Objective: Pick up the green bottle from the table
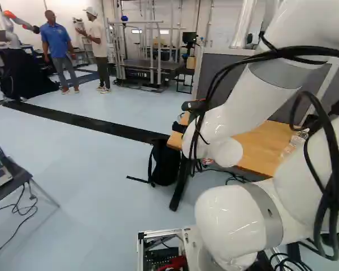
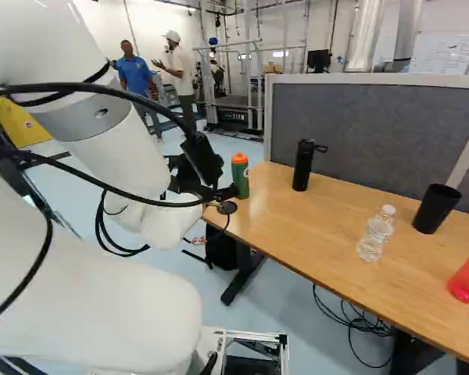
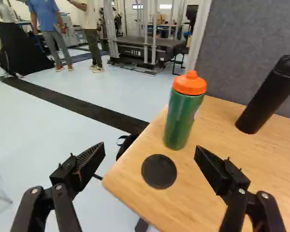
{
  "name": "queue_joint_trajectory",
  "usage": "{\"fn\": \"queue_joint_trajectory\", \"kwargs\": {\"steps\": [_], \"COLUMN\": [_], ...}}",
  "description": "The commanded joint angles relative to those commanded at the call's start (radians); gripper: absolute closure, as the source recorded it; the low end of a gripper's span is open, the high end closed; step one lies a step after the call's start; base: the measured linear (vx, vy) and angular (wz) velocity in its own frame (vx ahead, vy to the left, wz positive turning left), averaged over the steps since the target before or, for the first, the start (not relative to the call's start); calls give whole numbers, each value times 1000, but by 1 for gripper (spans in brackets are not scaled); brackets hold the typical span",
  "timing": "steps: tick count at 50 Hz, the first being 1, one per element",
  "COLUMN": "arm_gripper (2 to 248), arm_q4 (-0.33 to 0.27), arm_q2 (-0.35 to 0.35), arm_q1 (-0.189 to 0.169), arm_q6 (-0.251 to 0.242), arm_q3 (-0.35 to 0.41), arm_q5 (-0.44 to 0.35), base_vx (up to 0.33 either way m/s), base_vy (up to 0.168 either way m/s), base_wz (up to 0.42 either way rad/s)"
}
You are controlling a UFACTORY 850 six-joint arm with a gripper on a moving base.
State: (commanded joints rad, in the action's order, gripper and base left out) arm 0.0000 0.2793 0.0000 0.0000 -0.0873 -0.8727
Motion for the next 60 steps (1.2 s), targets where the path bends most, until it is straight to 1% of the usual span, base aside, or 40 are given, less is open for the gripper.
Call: {"fn": "queue_joint_trajectory", "kwargs": {"steps": [3, 4, 10, 25, 47, 60], "arm_gripper": [3, 3, 3, 3, 3, 3], "arm_q4": [0, 24, 47, 56, 58, 81], "arm_q2": [0, -10, -20, -36, -160, -234], "arm_q1": [0, 0, 0, 0, -4, -15], "arm_q6": [0, 0, 0, 0, 0, 0], "arm_q3": [0, -8, -17, -31, -143, -214], "arm_q5": [0, 0, 0, 0, 3, 30], "base_vx": [158, 121, 40, -6, 0, 0], "base_vy": [-113, -93, -33, 5, 0, 0], "base_wz": [-552, -487, -141, 27, 0, 0]}}
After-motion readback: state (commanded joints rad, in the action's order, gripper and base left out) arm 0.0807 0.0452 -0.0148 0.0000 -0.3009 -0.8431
